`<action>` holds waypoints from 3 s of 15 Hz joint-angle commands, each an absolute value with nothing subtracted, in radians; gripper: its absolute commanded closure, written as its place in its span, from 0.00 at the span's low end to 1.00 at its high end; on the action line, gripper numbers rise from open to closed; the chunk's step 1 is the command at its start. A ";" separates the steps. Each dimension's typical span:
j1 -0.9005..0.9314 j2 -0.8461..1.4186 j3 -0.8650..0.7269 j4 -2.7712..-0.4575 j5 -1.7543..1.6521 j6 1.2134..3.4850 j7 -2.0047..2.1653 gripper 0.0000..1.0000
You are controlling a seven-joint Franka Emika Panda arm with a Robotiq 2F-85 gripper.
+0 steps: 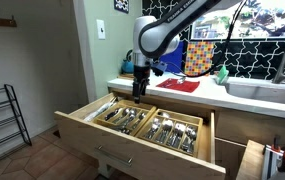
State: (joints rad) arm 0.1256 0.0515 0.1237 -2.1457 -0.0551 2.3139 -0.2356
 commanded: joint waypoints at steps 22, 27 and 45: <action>0.079 0.463 0.149 -1.790 -0.147 2.292 -0.602 0.00; 0.069 0.550 0.168 -1.723 -0.163 2.295 -0.793 0.00; 0.070 0.613 0.190 -1.702 -0.159 2.309 -1.088 0.00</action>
State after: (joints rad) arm 0.0723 0.5877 0.1882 -1.7254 -0.1412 2.3220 -1.0490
